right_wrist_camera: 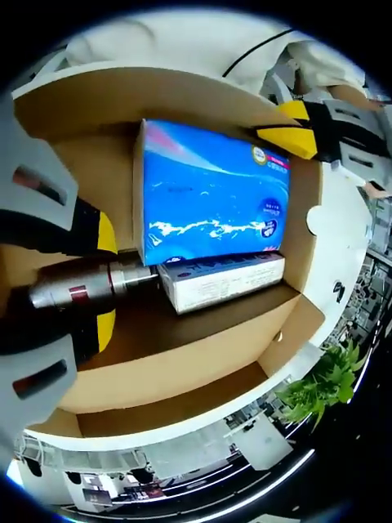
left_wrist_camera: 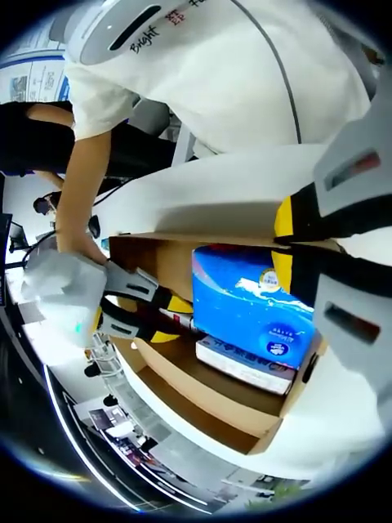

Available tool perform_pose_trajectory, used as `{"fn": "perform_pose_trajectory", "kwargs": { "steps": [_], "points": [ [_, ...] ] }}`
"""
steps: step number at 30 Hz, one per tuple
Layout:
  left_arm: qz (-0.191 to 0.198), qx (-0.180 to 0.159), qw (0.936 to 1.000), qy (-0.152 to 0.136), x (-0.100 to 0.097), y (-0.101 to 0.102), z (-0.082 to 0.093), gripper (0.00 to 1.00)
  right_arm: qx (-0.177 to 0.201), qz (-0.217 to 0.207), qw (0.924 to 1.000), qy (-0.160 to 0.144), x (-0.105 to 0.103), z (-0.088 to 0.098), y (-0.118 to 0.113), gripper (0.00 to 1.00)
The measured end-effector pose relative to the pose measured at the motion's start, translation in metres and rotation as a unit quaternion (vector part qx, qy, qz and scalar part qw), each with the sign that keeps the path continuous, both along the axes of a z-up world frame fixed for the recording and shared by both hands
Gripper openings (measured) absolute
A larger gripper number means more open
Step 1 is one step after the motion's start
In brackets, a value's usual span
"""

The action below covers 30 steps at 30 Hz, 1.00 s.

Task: Operate the shoe box by opening the lid, removing the specified soft item, and placing it in the target area until the item is outside and the box remains undamaged.

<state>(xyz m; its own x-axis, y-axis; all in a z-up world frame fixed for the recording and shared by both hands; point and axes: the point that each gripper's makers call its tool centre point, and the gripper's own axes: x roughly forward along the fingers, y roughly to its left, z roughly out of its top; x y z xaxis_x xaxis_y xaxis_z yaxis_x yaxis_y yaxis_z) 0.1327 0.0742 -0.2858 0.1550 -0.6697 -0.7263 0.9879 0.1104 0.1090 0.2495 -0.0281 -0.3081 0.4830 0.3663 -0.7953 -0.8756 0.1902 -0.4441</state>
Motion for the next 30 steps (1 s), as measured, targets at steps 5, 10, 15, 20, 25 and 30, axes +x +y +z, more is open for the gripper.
{"fn": "perform_pose_trajectory", "kwargs": {
  "steps": [5,10,15,20,25,30],
  "points": [
    [0.0,0.001,1.0,0.002,0.0,0.0,0.0,0.02,-0.023,0.013,0.9996,0.004,-0.005,-0.007,0.005,0.22],
    [0.0,0.0,1.0,0.001,0.0,0.0,0.0,0.02,-0.031,0.015,0.9993,0.015,0.0,-0.013,0.008,0.21],
    [0.001,0.0,1.0,0.001,0.0,0.0,0.0,0.02,-0.045,0.02,0.9986,0.019,-0.001,-0.015,0.009,0.21],
    [0.001,-0.001,1.0,0.0,0.0,0.001,0.0,0.02,-0.068,0.03,0.9971,0.017,-0.002,-0.019,0.006,0.21],
    [0.001,-0.002,1.0,0.0,0.0,0.001,0.0,0.02,-0.082,0.037,0.9958,0.018,-0.002,-0.019,0.002,0.21],
    [0.002,-0.003,1.0,-0.002,0.0,0.001,0.0,0.02,-0.085,0.025,0.9947,0.054,-0.002,-0.018,-0.006,0.2]
  ]
}}
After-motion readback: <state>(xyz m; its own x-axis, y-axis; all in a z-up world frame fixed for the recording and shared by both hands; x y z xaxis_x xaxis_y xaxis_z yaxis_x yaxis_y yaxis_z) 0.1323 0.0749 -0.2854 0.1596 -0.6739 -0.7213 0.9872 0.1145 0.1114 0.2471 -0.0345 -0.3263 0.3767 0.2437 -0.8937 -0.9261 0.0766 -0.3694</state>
